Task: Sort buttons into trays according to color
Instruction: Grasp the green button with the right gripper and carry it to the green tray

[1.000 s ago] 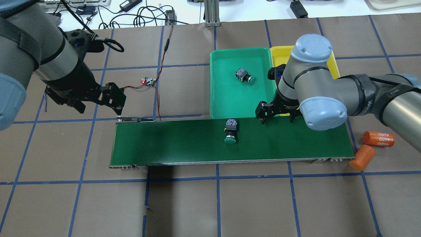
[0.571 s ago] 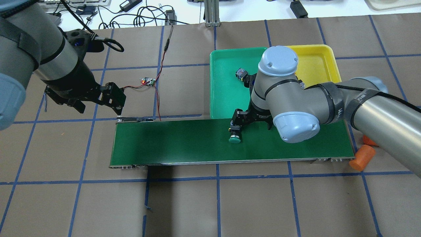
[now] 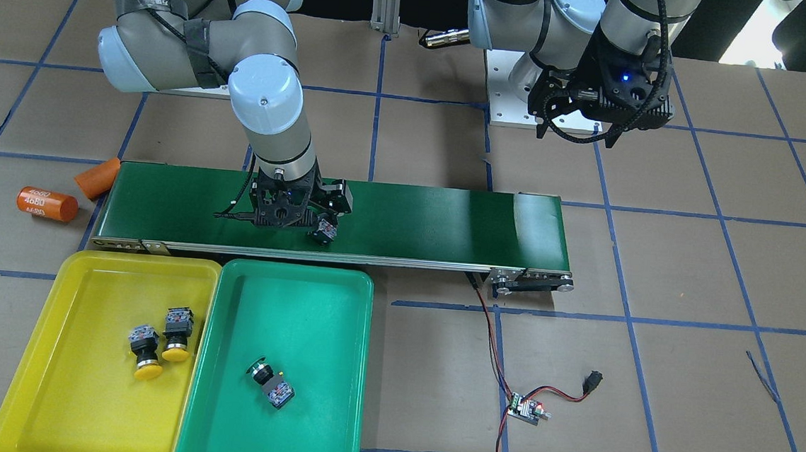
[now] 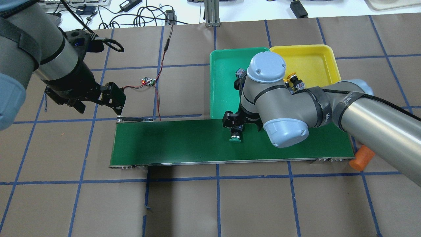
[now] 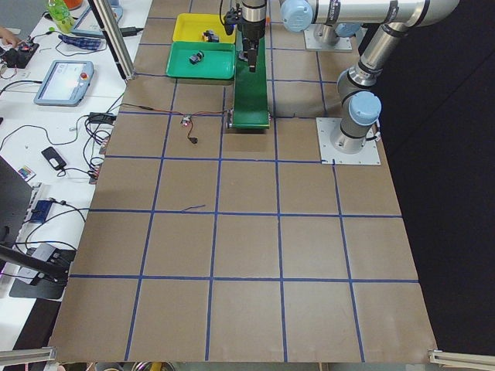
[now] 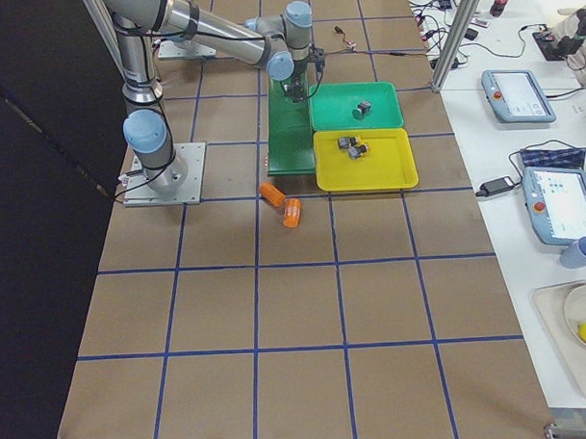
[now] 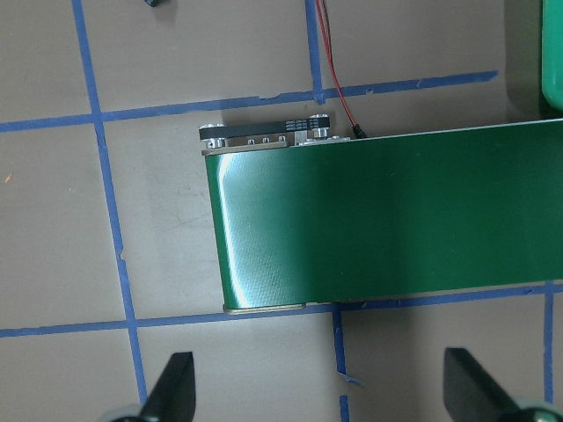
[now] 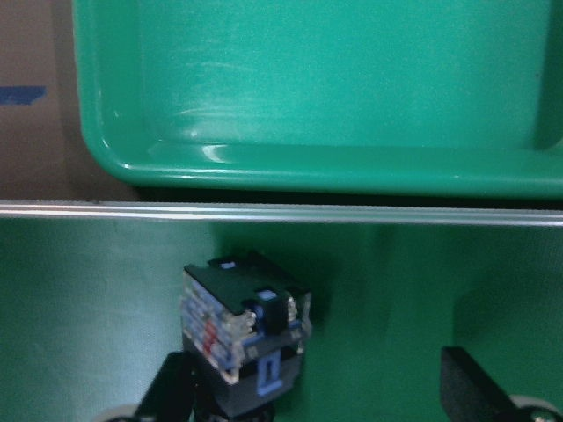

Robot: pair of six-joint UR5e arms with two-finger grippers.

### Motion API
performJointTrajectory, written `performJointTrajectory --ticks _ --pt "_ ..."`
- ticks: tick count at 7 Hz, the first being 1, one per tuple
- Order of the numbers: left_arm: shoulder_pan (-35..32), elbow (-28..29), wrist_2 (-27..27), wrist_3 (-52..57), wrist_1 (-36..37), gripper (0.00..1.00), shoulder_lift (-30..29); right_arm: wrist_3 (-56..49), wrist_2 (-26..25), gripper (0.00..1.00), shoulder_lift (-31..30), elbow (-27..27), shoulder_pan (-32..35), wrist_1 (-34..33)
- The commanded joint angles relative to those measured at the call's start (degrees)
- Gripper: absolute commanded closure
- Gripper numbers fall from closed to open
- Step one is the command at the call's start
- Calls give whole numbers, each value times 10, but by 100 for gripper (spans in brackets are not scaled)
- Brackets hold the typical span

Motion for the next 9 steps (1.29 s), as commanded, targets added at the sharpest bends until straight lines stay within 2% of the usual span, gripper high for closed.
performJointTrajectory --ticks 1,2,3,4,5,6,7,9 --pt "0 0 0 0 0 0 0 8 3 0 14 0 12 -31" --pt "0 0 0 0 0 0 0 14 1 14 19 0 19 -56" --pt "0 0 0 0 1 0 0 14 -5 57 23 0 19 -60" --pt "0 0 0 0 1 0 -1 12 -10 85 24 -1 17 -59" --pt "0 0 0 0 1 0 -1 11 -14 88 20 -7 9 -59" --pt "0 0 -1 0 1 0 -1 9 -24 88 25 -42 7 -51" --pt "0 0 0 0 0 0 -1 9 -27 87 39 -97 6 -29" --pt "0 -1 -1 1 0 0 -1 3 -21 79 127 -234 -14 -12"
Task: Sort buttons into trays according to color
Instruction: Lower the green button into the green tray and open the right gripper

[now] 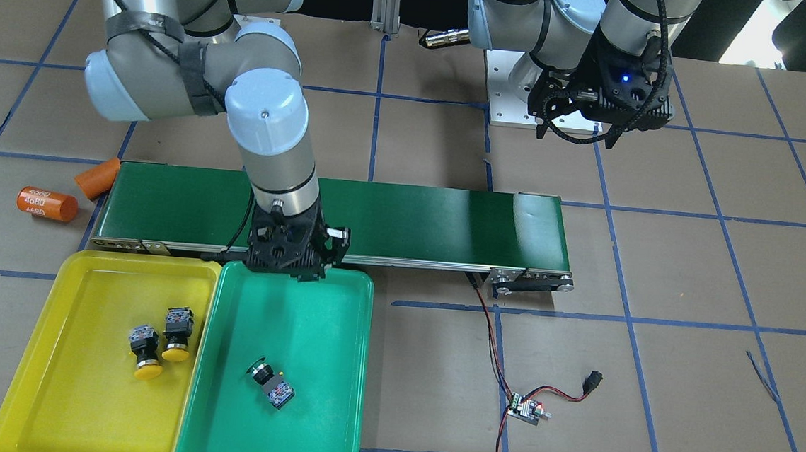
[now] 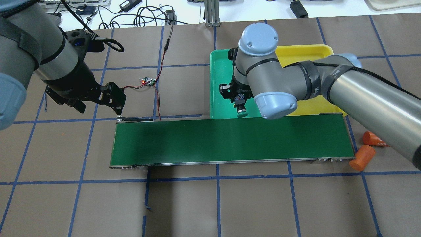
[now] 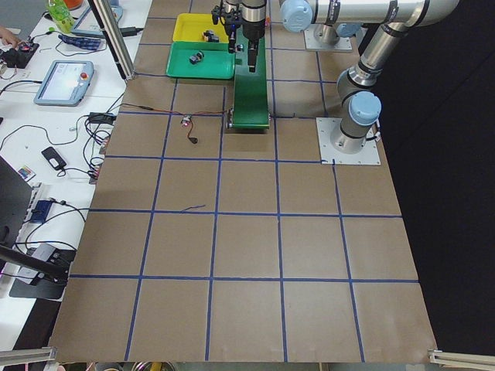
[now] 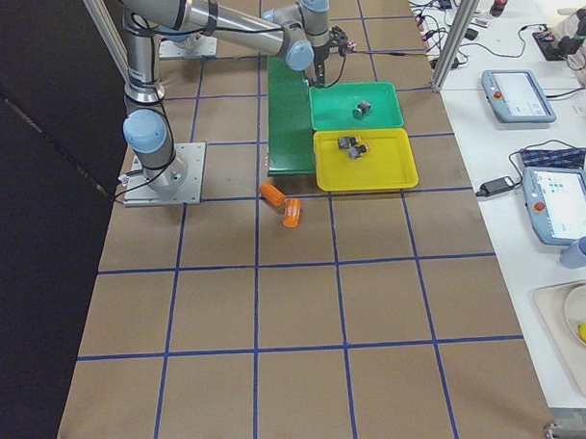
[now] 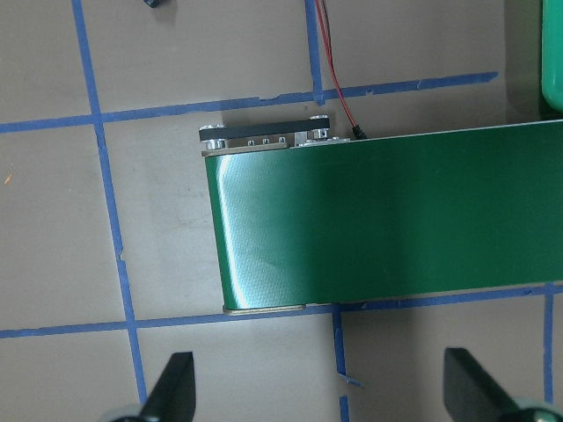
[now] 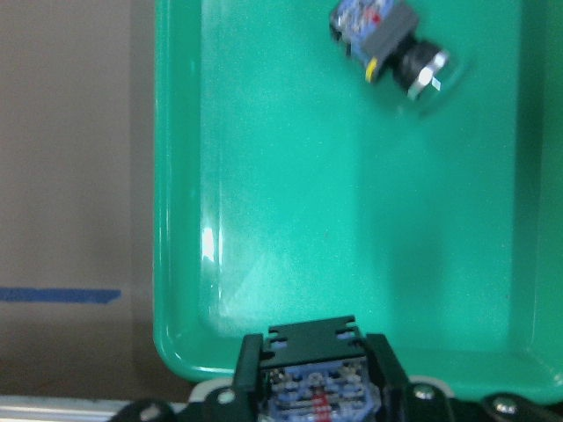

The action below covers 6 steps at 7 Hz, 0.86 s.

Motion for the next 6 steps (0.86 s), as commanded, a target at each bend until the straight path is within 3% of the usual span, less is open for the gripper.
performJointTrajectory --ticks 1,2,4,6 --pt "0 -1 -1 -1 -1 0 0 -8 7 49 99 -131 -17 36" --pt "0 -1 -1 0 -1 0 0 -23 7 0 101 -137 -17 50" --pt "0 -1 -1 -1 0 0 0 -35 7 0 65 -152 -19 99" --pt "0 -1 -1 0 0 0 0 -35 7 0 3 -191 -21 212"
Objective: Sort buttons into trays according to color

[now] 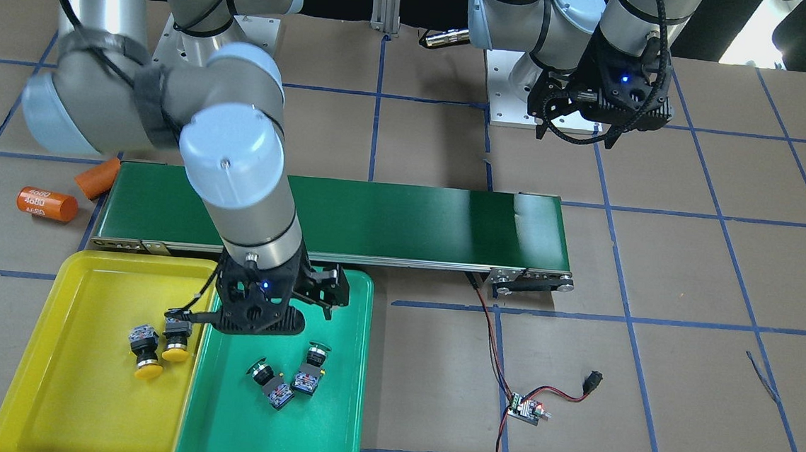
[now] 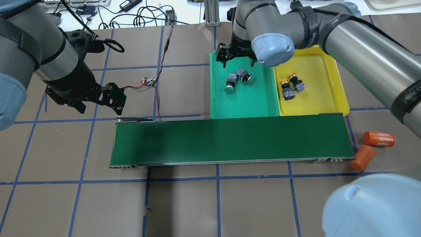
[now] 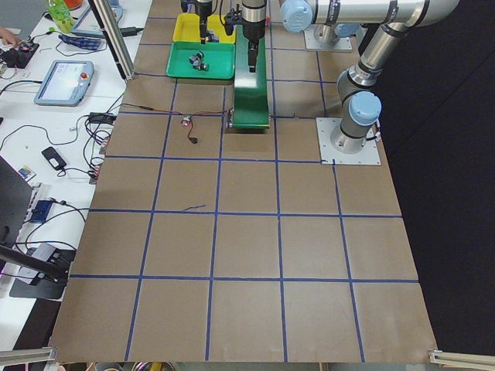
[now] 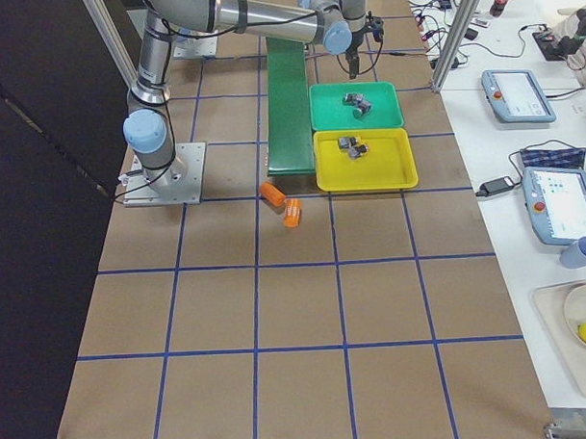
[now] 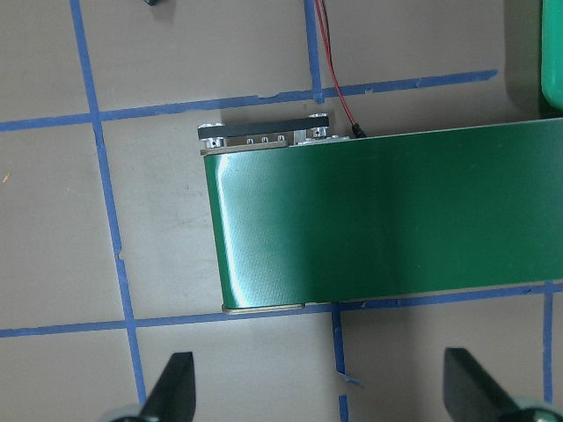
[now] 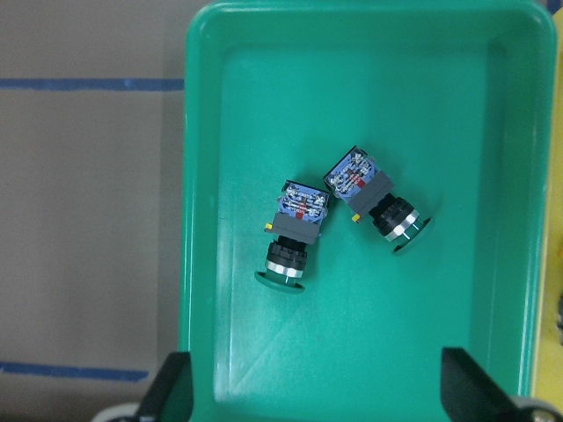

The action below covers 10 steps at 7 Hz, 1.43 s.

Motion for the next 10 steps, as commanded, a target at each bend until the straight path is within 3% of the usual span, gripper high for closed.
performJointTrajectory --ticks 1,3,4,8,10 --pt "0 0 0 0 0 0 0 -1 0 0 -69 -41 -1 122" --pt "0 0 -1 0 0 0 0 3 -2 0 -143 -36 -6 206" --pt "0 0 0 0 0 0 -1 9 -1 0 -171 -29 4 212" --pt "0 0 0 0 0 0 0 -2 -8 0 -184 -10 -6 177" --pt "0 0 0 0 0 0 0 -3 2 0 -184 2 -46 177"
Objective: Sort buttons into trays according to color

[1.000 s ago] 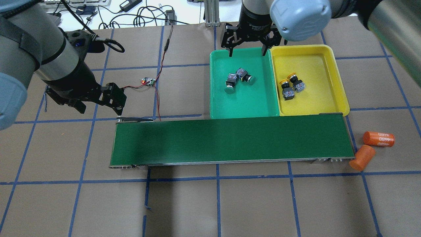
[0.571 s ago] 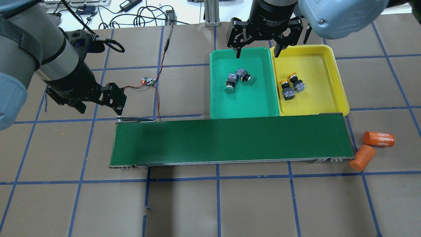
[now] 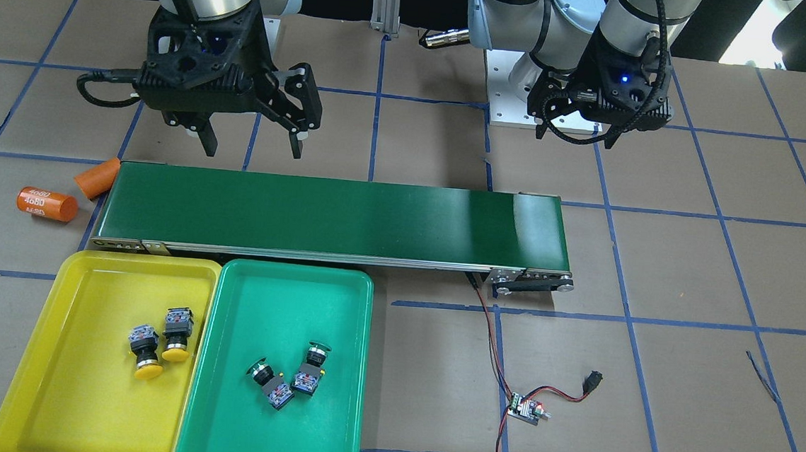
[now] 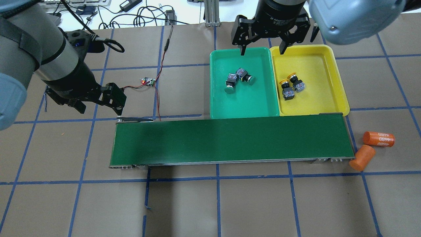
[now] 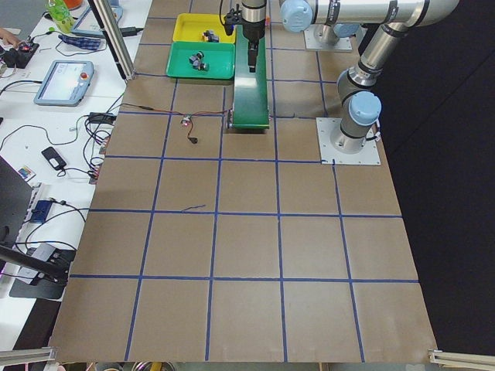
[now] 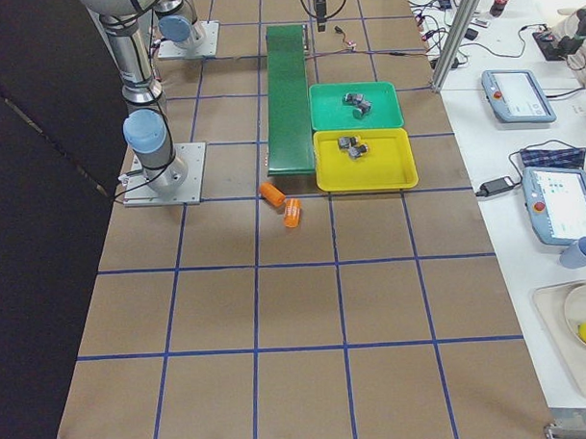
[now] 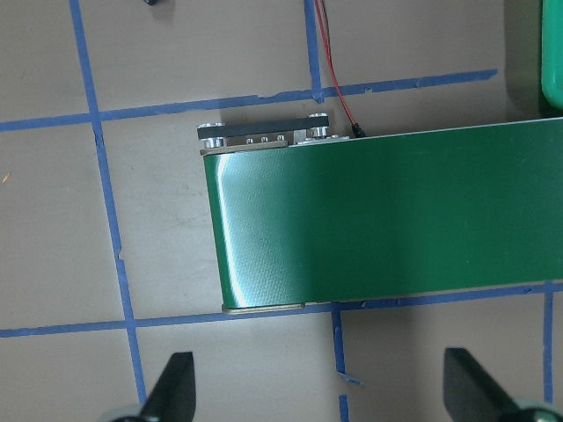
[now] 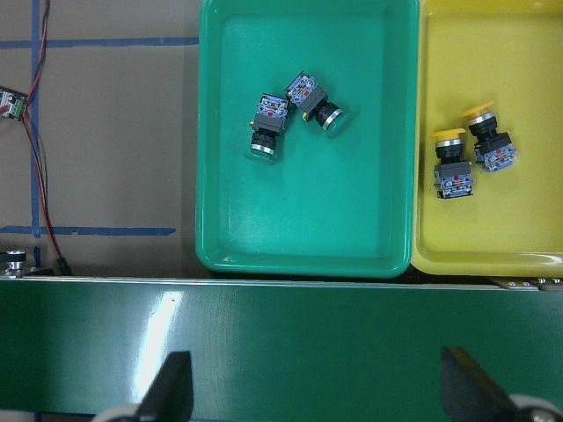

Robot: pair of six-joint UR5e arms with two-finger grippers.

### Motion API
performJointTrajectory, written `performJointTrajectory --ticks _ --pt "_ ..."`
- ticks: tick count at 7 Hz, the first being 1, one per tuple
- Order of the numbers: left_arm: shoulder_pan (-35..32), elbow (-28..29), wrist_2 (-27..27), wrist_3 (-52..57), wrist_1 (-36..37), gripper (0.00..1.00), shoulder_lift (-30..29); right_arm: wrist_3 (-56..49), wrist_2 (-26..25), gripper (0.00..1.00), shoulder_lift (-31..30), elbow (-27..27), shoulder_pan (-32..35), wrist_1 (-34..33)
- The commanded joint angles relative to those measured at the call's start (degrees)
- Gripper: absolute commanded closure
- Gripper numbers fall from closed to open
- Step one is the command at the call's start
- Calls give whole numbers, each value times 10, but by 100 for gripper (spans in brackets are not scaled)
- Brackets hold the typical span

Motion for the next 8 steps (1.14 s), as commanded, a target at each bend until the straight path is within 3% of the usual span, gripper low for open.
performJointTrajectory --ticks 1,8 --pt "0 0 0 0 0 0 -1 0 7 0 -3 11 -29 -1" --pt "0 -1 -1 0 0 0 0 1 6 0 -18 35 -29 -2"
